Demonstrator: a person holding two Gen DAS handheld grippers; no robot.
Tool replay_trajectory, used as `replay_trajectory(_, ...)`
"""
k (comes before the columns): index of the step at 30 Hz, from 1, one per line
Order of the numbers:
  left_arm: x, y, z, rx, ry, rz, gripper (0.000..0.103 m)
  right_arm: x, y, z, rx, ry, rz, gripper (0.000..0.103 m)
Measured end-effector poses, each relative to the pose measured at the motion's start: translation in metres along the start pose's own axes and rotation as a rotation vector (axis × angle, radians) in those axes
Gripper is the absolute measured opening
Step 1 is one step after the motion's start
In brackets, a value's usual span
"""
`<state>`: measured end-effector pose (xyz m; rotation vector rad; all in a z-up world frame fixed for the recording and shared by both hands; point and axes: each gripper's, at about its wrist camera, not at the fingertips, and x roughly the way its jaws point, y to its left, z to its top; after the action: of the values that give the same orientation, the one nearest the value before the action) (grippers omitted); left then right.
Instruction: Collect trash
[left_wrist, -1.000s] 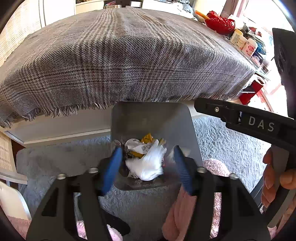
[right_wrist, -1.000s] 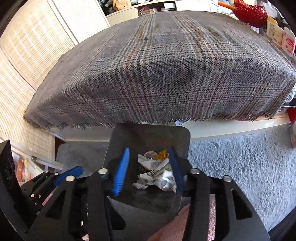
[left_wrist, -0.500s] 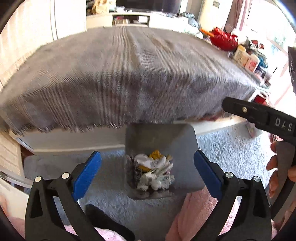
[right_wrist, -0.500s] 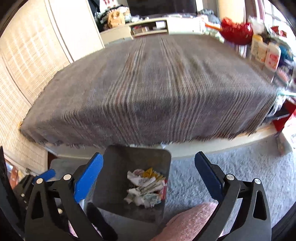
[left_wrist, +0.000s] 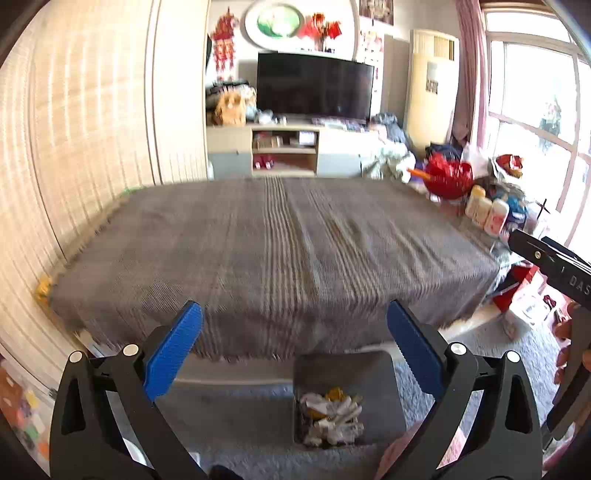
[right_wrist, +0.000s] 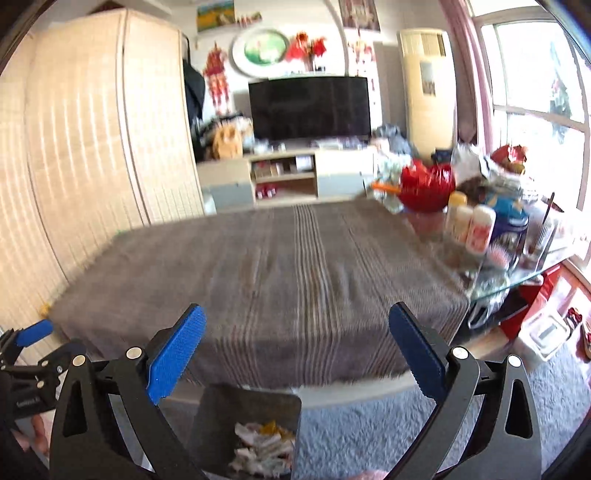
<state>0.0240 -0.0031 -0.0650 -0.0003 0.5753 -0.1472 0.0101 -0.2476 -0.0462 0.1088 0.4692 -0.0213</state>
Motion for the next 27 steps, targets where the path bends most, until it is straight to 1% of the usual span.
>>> replay_trajectory(4,-0.025,0.001,0.012,0.014,-0.058,0.030,0.095,-0.021,0.008,0.009,-0.039,-0.051,-0.021,0.100)
replay_trajectory(7,-0.044,0.001,0.019,0.009,-0.108,0.025,0.095,-0.032,0.014,0.011,-0.058,-0.086,-0.023,0.100)
replay_trajectory(14,-0.070,-0.002,0.028,0.019,-0.174,0.036,0.095,-0.049,0.021,0.014,-0.072,-0.134,-0.007,0.100)
replay_trajectory(17,-0.076,-0.002,0.030,0.015,-0.194,0.031,0.095,-0.055,0.024,0.015,-0.068,-0.148,-0.007,0.100)
replay_trajectory(22,-0.079,-0.004,0.031,0.017,-0.201,0.024,0.095,-0.063,0.025,0.018,-0.068,-0.174,0.004,0.100)
replay_trajectory(27,-0.083,-0.008,0.030,0.022,-0.207,0.016,0.095,-0.057,0.027,0.016,-0.070,-0.153,0.009,0.100)
